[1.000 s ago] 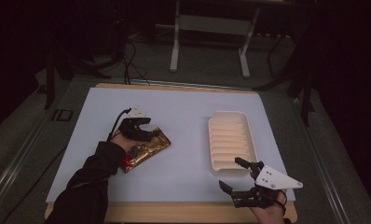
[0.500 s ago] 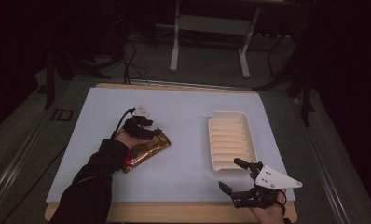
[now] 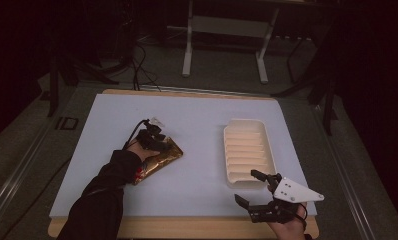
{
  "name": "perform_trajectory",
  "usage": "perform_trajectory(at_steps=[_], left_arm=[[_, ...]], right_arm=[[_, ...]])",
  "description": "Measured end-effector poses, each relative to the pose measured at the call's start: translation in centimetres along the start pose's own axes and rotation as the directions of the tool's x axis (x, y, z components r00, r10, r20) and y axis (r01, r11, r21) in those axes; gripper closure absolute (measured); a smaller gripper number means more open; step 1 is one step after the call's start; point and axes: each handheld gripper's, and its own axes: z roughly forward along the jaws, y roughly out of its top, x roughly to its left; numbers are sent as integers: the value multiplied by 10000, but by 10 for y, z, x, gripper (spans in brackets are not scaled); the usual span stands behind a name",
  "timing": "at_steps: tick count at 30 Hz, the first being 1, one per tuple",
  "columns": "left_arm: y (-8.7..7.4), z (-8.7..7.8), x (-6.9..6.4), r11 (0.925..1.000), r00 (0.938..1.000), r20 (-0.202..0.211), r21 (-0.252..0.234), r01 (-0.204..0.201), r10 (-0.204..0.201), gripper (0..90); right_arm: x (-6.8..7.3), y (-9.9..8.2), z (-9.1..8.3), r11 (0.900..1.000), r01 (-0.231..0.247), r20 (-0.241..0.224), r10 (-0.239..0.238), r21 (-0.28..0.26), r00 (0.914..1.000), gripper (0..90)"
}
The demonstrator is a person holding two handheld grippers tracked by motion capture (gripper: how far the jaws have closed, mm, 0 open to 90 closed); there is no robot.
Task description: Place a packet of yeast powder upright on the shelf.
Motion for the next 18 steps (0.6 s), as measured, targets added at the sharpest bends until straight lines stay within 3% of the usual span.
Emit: perform_trajectory(at_steps=[7, 11, 12, 14, 18], left_arm=[[-1, 1, -5, 9999, 9998, -189, 112, -45, 47, 623], [-1, 0, -11, 9991, 9976, -602, 264, -336, 352, 776], [-1, 0, -12, 9981, 9958, -734, 330, -518, 541, 776], [-2, 0, -12, 9982, 9965, -651, 341, -503, 524, 868], [-1, -2, -13, 9976, 9957, -684, 357, -599, 623, 893]], right_arm=[[0, 0, 0, 10000, 35, -1, -35, 39, 10000, 126], [1, 0, 1, 10000, 69, 2, -69, 55, 10000, 127], [1, 0, 1, 10000, 69, 2, -69, 55, 10000, 127], [1, 0, 1, 10000, 65, -8, -65, 49, 10000, 127], [0, 0, 1, 10000, 47, -19, -47, 48, 10000, 127]])
